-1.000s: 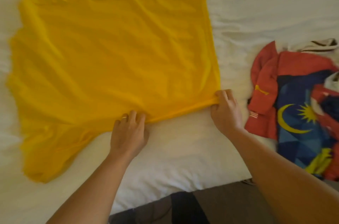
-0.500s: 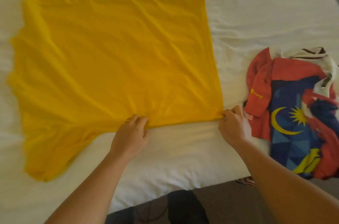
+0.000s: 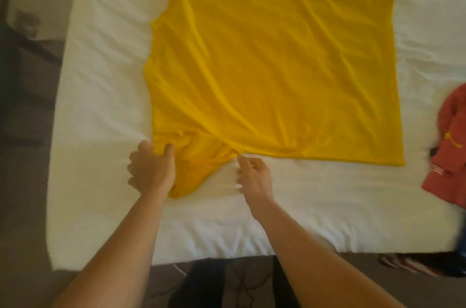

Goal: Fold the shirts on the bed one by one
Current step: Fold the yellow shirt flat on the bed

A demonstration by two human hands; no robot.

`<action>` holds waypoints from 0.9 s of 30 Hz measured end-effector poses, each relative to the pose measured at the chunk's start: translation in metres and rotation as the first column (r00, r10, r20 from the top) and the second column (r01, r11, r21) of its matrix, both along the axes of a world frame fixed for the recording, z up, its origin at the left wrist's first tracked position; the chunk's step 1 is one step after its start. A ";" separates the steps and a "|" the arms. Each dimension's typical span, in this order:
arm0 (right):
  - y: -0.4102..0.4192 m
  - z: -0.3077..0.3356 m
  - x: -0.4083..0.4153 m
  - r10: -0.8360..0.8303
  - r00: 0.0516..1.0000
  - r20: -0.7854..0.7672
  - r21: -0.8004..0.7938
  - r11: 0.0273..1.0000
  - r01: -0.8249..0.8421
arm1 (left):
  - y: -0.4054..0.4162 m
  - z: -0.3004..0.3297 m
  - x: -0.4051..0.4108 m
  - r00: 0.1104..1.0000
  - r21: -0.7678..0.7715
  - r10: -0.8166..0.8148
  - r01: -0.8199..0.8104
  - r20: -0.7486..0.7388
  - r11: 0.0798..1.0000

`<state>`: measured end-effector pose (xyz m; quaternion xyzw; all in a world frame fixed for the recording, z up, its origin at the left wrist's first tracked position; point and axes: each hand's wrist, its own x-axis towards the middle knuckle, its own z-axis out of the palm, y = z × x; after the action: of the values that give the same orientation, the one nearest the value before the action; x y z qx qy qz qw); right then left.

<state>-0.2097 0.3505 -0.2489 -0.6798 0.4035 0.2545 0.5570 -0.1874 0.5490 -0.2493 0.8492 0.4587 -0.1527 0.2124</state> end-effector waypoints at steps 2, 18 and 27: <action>0.036 -0.009 0.005 -0.096 0.993 -0.065 0.051 0.994 0.099 | 0.010 0.000 -0.006 0.999 -0.176 -0.032 0.034 0.014 0.984; 0.049 0.011 -0.009 0.082 0.961 -0.264 0.048 0.996 -0.072 | 0.055 0.020 -0.080 0.976 -0.808 0.219 -0.138 -0.011 0.573; 0.018 0.009 -0.012 0.655 0.722 -0.223 -0.002 0.741 -0.672 | 0.062 -0.001 -0.113 0.985 -0.567 -0.173 0.145 0.004 0.811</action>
<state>-0.2216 0.3688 -0.2397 -0.7710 0.1993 0.4895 0.3552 -0.3005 0.6115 -0.2508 0.7796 0.3253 -0.3191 0.4297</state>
